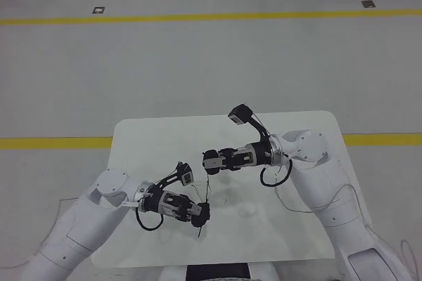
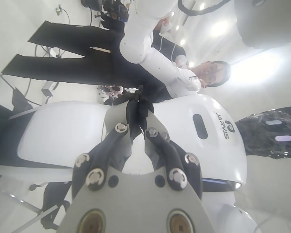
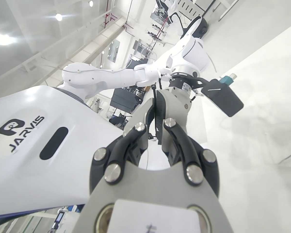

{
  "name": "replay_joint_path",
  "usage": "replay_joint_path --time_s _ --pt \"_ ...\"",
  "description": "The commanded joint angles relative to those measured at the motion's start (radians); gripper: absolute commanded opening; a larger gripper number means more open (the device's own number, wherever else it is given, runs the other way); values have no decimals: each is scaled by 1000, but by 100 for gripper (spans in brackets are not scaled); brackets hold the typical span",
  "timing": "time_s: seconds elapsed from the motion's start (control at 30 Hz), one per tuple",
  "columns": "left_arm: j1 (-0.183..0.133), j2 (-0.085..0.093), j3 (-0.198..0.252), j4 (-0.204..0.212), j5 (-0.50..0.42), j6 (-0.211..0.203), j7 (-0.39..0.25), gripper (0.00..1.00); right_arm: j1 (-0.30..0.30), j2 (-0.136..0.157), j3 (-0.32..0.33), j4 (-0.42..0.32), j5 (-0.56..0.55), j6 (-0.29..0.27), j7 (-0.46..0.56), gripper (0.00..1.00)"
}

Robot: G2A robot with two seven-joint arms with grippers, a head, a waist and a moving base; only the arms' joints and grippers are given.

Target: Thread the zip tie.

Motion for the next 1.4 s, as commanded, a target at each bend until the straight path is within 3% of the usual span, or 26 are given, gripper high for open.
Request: replay_joint_path --time_s 0.0,0.23,0.33,0.63,0.93,1.37 --pt "-13 7 10 6 -2 -8 0 0 -3 -1 -1 1 7 0 0 0" --pt "-12 7 12 6 -5 -5 4 0 -3 -1 -1 1 7 0 0 0" --pt "-14 2 30 9 -73 20 0 0 -11 0 -9 1 -14 0 -22 0" --pt "-72 9 133 15 -264 62 0 0 -28 6 9 -30 -23 0 0 0" --pt "-130 30 208 48 -342 47 0 0 -53 11 33 -55 10 0 0 0" --pt "-123 27 214 42 -356 60 16 0 -68 17 27 -71 -1 2 -46 0"
